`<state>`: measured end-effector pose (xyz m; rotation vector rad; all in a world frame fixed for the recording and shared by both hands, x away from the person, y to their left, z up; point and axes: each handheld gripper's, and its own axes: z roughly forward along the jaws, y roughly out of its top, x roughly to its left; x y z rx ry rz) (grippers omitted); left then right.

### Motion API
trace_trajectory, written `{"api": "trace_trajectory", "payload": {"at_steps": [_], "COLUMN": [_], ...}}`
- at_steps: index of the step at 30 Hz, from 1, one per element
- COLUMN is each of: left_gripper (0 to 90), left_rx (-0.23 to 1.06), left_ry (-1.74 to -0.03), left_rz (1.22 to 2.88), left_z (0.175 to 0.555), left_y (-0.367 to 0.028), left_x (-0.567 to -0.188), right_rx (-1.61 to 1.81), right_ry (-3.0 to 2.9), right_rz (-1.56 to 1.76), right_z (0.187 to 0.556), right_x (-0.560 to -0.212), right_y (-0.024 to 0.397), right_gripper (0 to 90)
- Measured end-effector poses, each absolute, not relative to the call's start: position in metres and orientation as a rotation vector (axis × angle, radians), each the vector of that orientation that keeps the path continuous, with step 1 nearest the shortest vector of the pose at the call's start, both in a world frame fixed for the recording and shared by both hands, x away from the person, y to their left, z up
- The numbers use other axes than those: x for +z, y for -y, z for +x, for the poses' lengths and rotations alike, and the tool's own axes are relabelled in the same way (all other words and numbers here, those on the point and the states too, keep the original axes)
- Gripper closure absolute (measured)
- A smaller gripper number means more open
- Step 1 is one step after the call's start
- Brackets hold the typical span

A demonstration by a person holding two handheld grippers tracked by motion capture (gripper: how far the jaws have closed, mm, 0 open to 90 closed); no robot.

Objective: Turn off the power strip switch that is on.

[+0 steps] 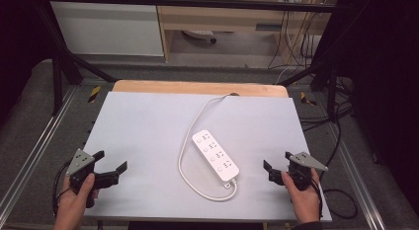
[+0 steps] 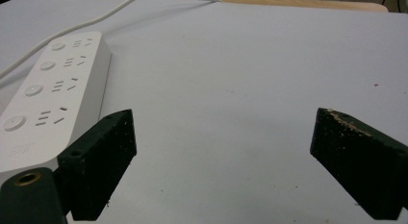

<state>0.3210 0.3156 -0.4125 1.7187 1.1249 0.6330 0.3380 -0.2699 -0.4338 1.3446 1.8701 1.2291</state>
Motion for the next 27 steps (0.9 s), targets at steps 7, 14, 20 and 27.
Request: {"api": "trace_trajectory", "payload": {"at_steps": [7, 14, 20, 27], "left_gripper": [5.7, 5.7, 5.7, 5.7], "left_rx": [0.633, 0.63, 0.63, 0.63], "left_ry": [-1.121, -1.124, -1.122, -1.124], "left_rz": [1.722, 1.72, 1.72, 1.723], "left_z": [0.321, 0.321, 0.321, 0.321], "left_y": [-0.315, -0.315, -0.314, -0.315], "left_x": [-0.412, -0.413, -0.413, -0.413], "right_rx": [1.237, 1.235, 1.252, 1.279], "right_ry": [-1.88, -1.889, -1.885, -1.8], "right_rz": [1.365, 1.378, 1.376, 1.4], "right_z": [0.337, 0.338, 0.337, 0.338], "right_x": [-0.431, -0.428, -0.425, -0.42], "right_y": [0.27, 0.271, 0.27, 0.266], "right_gripper": [6.1, 3.8, 2.6, 2.2]}}
